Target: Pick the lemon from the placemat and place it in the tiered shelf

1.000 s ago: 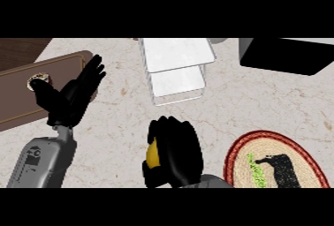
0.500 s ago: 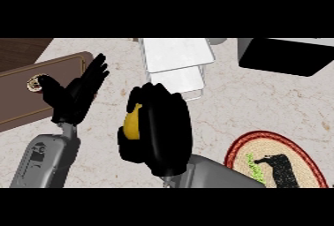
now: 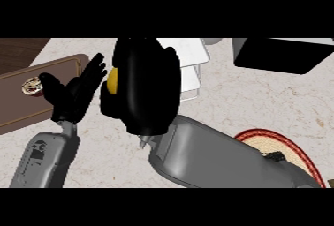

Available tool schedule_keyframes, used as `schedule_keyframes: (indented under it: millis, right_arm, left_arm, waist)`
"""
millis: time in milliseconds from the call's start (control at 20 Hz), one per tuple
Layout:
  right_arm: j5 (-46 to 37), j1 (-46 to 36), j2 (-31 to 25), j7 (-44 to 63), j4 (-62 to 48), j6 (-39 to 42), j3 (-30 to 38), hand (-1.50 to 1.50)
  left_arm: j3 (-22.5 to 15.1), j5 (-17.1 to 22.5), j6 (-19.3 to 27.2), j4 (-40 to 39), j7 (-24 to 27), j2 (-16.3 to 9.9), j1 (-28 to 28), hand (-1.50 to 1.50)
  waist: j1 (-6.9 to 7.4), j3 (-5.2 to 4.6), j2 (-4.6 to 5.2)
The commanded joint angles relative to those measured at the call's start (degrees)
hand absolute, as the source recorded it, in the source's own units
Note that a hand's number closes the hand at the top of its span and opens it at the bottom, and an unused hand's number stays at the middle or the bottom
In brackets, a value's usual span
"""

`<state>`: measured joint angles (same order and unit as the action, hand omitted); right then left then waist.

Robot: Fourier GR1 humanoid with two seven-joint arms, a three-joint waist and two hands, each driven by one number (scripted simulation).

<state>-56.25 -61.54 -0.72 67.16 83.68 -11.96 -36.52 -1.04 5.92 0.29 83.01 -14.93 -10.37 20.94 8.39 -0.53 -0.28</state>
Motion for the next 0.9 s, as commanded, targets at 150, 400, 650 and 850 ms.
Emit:
schedule_keyframes:
  millis: [150, 400, 650, 850]
  right_arm:
    - [1.4, -11.6, 0.7, 17.3, -9.1, 0.3, 4.2, 1.50]
    - [2.4, -14.2, 0.7, 18.0, -12.6, -5.8, 6.1, 1.50]
    - [2.4, -15.8, 0.7, 18.0, -16.0, -6.6, 8.1, 1.50]
    - [1.7, -15.1, 0.7, 16.7, -17.5, -10.0, 8.5, 1.50]
  left_arm:
    - [2.2, 0.9, -0.6, -0.8, 0.7, -1.5, -0.5, 0.00]
    - [2.8, 0.4, -0.4, -1.8, 2.3, -1.8, -0.7, 0.00]
    - [3.6, 0.3, 1.2, -1.0, 1.7, -1.5, -1.3, 0.00]
    - [3.9, 0.5, 0.5, -1.6, 2.8, -1.7, -2.1, 0.00]
  waist:
    - [-1.60, 0.09, 0.00]
    - [-2.83, 0.18, 0.33]
    - [-4.71, 0.34, 0.20]
    - [-5.64, 0.39, 0.41]
